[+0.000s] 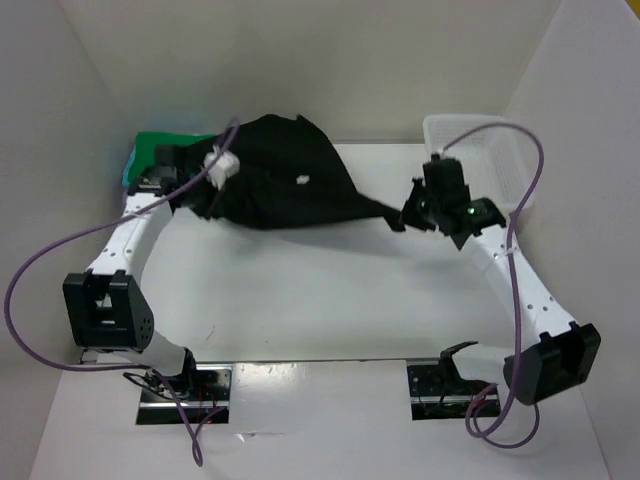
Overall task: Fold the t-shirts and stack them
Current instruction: Flatten out the tshirt
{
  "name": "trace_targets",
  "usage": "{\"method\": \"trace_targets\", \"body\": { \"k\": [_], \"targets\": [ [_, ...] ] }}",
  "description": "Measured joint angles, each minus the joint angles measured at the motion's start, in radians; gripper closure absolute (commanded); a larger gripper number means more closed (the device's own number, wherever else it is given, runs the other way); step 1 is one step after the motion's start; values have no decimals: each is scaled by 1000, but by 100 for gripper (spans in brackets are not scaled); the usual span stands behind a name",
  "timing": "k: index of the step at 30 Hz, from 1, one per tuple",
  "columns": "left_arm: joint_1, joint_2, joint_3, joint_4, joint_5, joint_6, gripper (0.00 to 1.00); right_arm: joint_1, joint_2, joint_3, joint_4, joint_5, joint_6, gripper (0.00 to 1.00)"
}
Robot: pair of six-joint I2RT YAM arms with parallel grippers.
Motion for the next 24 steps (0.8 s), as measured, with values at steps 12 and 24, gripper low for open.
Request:
{"method": "trace_targets", "body": {
  "k": [12, 24],
  "targets": [
    [-18, -99, -389, -427, 49, 402, 61, 21, -66, -485, 156, -85, 163, 100],
    [-10, -10, -367, -276, -23, 282, 43, 10, 10, -372, 137, -66, 156, 100]
  ]
}}
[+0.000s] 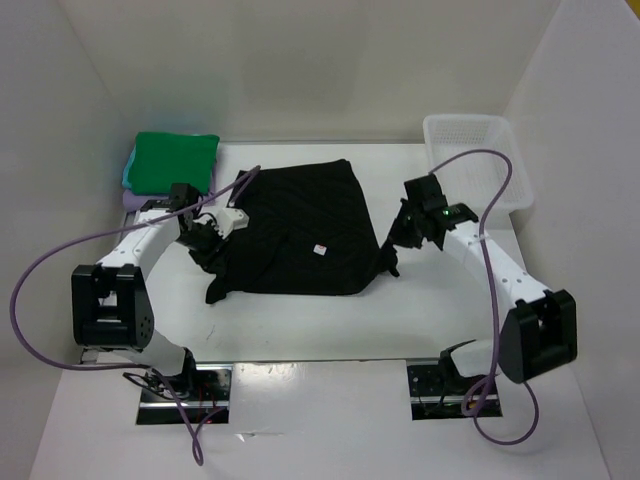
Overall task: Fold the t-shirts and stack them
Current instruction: Flatten out the tshirt
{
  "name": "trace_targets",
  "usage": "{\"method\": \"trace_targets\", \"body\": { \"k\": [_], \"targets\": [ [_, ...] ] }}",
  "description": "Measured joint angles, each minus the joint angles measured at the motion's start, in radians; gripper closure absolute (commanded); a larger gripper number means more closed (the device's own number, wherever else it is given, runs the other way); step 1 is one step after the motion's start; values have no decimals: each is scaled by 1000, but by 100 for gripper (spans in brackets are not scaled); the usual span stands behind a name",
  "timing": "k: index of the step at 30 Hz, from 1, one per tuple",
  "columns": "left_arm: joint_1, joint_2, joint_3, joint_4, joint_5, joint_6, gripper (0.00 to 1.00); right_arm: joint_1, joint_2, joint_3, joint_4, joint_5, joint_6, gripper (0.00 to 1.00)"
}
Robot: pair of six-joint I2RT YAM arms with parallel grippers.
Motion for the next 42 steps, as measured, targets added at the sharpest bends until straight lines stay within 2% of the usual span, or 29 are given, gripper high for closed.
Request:
{"method": "trace_targets", "body": {
  "k": [4, 6, 9, 14, 16, 17, 19, 20, 26, 29, 32, 35, 38, 42],
  "targets": [
    [19, 53, 23, 67, -15, -68, 23, 0, 151, 250, -38, 13, -43, 100],
    [14, 66, 24, 79, -15, -79, 20, 0, 163, 316, -32, 15, -55, 100],
    [-10, 103, 0, 95, -2, -95, 8, 0, 116, 310, -32, 7, -65, 100],
    [-56, 195, -48, 89, -2, -97, 8, 0, 32, 238, -44, -5, -65, 100],
    [-76, 202, -44, 93, -14, -97, 19, 0, 7, 223, -50, -8, -64, 100],
    [-89, 207, -42, 97, -24, -98, 32, 0, -6, 221, -56, -9, -64, 100],
    [-117, 223, -40, 111, -56, -111, 63, 0, -31, 220, -59, -10, -60, 100],
    [-131, 235, -38, 126, -69, -112, 98, 0, -45, 219, -60, -12, -58, 100],
    [-109, 248, 10, 85, -76, -136, 100, 19, -111, 220, -62, -36, -34, 100],
    [-50, 162, 117, 1, -81, -152, 100, 114, -121, 230, -66, -37, -23, 100],
    [-13, -9, 399, 18, -127, -177, 100, 232, -121, 275, -84, -40, -19, 100],
    [-24, -135, 785, 77, -170, -203, 100, 294, -126, 347, -96, -38, -15, 100],
    [-35, -171, 1096, 127, -158, -230, 100, 308, -148, 416, -95, -31, -16, 100],
    [-43, -128, 1313, 157, -103, -274, 100, 309, -185, 444, -92, -19, -14, 100]
  ]
}}
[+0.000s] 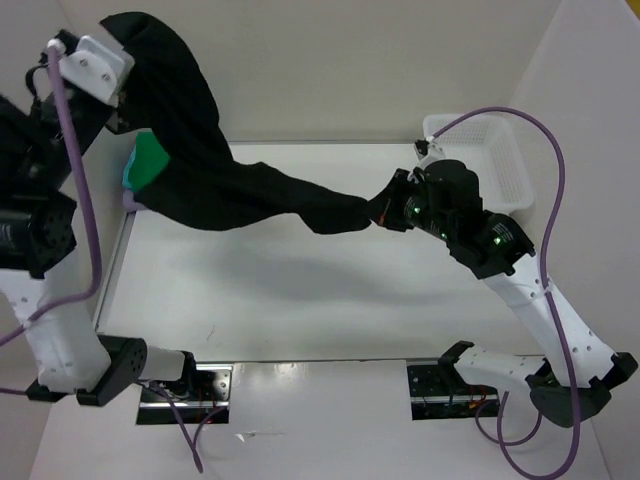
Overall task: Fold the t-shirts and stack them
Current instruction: Flatten out the tshirt
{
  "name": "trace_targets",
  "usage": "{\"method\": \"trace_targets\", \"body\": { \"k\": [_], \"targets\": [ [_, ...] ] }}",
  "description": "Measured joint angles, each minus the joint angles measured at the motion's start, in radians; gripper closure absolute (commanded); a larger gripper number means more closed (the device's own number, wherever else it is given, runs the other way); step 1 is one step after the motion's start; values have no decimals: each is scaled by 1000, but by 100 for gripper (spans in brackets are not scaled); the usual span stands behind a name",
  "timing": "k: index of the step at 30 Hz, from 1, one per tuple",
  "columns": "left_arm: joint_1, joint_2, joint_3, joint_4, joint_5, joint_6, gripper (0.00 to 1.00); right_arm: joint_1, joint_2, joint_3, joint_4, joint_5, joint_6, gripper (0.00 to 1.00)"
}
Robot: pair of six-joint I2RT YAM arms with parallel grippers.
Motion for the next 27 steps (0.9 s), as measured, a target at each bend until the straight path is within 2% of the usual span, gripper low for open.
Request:
{"method": "trace_targets", "body": {
  "k": [2, 5, 7, 9, 10, 11, 12, 14, 16, 20, 23, 24, 25, 27],
  "targets": [
    [-22, 80, 46, -3, 34, -11, 97, 1, -2, -10, 4, 2, 3, 100],
    [-75, 303, 100, -32, 81, -3, 93, 1, 5, -70, 13, 2, 17, 100],
    [-124, 496, 154, -82, 85, 10, 93, 1, 21, -117, 14, -2, 28, 100],
    [-175, 719, 195, -137, 67, 26, 86, 1, 49, -156, 21, -10, 38, 100],
    [-201, 836, 227, -173, 56, 32, 77, 1, 62, -175, 23, -13, 44, 100],
    [-225, 941, 249, -202, 45, 43, 50, 1, 73, -192, 26, -20, 50, 100],
    [-245, 1043, 290, -243, 35, 47, 16, 1, 85, -209, 27, -24, 55, 100],
    [-277, 1213, 382, -323, 9, 38, 2, 1, 96, -226, 27, -26, 62, 100],
    [-296, 1281, 423, -372, -11, 23, 0, 1, 100, -231, 29, -24, 63, 100],
    [-271, 1227, 475, -428, 14, 8, 0, -4, 107, -231, 31, -12, 66, 100],
    [-201, 1043, 472, -484, 57, 52, 0, -48, 110, -232, 31, -10, 66, 100],
    [-177, 945, 420, -480, 58, 84, 0, -72, 109, -232, 32, -7, 66, 100],
    [-154, 813, 298, -450, 50, 132, 0, -103, 108, -236, 35, -8, 65, 100],
    [-142, 467, -104, -318, -5, 220, 0, -154, 100, -252, 43, -7, 61, 100]
  ]
}}
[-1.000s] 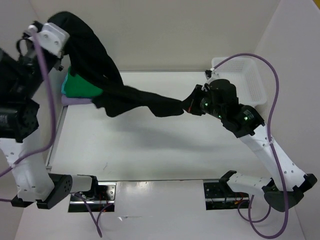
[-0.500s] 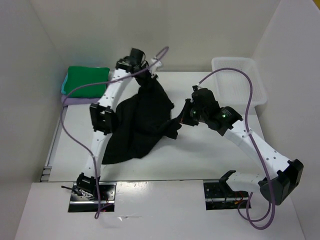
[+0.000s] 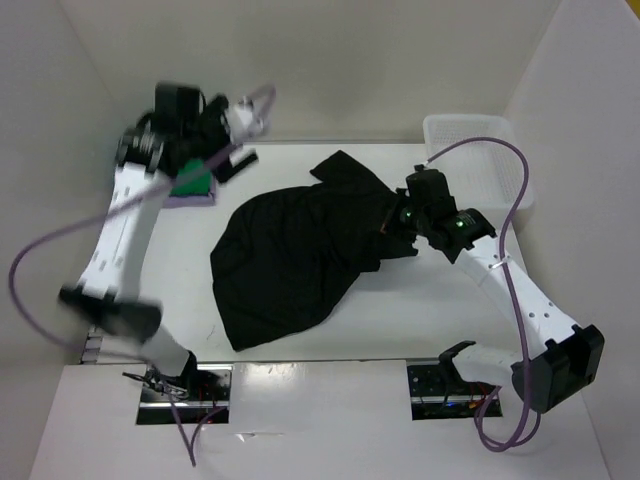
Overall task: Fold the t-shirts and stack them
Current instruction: Flatten out the tshirt
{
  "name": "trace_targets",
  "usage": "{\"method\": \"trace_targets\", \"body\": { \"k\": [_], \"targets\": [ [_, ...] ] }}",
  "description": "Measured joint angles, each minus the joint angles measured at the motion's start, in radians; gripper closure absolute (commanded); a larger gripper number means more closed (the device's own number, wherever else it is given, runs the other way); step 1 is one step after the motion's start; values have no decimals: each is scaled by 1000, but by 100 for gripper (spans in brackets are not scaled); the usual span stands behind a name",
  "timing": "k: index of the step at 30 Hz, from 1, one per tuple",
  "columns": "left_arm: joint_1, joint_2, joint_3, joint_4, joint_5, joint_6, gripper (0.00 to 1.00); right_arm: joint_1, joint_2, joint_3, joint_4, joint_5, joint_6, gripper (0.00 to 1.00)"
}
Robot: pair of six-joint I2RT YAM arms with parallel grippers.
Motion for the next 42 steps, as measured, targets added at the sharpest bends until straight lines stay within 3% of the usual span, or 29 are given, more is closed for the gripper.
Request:
{"method": "trace_targets", "body": {
  "k": [2, 5, 7, 9, 14, 20, 25, 31, 32, 34, 35, 36, 38, 40, 42],
  "targets": [
    [-102, -358, -426, 110, -104, 97, 0, -41, -9, -18, 2, 3, -7, 100],
    [-389, -751, -999, 171, -114, 199, 0, -64, -18, -42, 3, 2, -16, 100],
    [-412, -833, -1265, 91, -132, 248, 0, -66, -21, -58, 5, -3, -20, 100],
    [-391, -780, -1422, 34, -167, 274, 0, -66, -23, -75, 6, -8, -24, 100],
    [-449, -706, -1474, -19, -215, 350, 0, -66, -42, -106, 6, -13, -26, 100],
    [-623, -573, -1522, 133, -330, 443, 0, -70, -87, -124, 10, -2, -22, 100],
    [-753, -561, -1621, 169, -329, 488, 0, -86, -116, -161, 10, 9, -18, 100],
    [-776, -534, -1646, 236, -329, 542, 0, -124, -118, -166, 9, 15, -18, 100],
    [-776, -524, -1658, 255, -329, 553, 6, -130, -118, -166, 9, 14, -18, 100],
    [-780, -505, -1659, 276, -349, 562, 28, -143, -118, -166, 9, 14, -18, 100],
    [-780, -491, -1652, 281, -355, 563, 42, -151, -118, -166, 9, 15, -18, 100],
    [-780, -474, -1640, 283, -362, 559, 65, -159, -118, -166, 9, 15, -18, 100],
    [-780, -429, -1608, 288, -375, 552, 87, -175, -118, -166, 9, 13, -19, 100],
    [-780, -395, -1582, 284, -385, 537, 100, -187, -118, -166, 9, 13, -19, 100],
    [-780, -385, -1574, 278, -388, 526, 100, -197, -118, -166, 9, 6, -23, 100]
  ]
}}
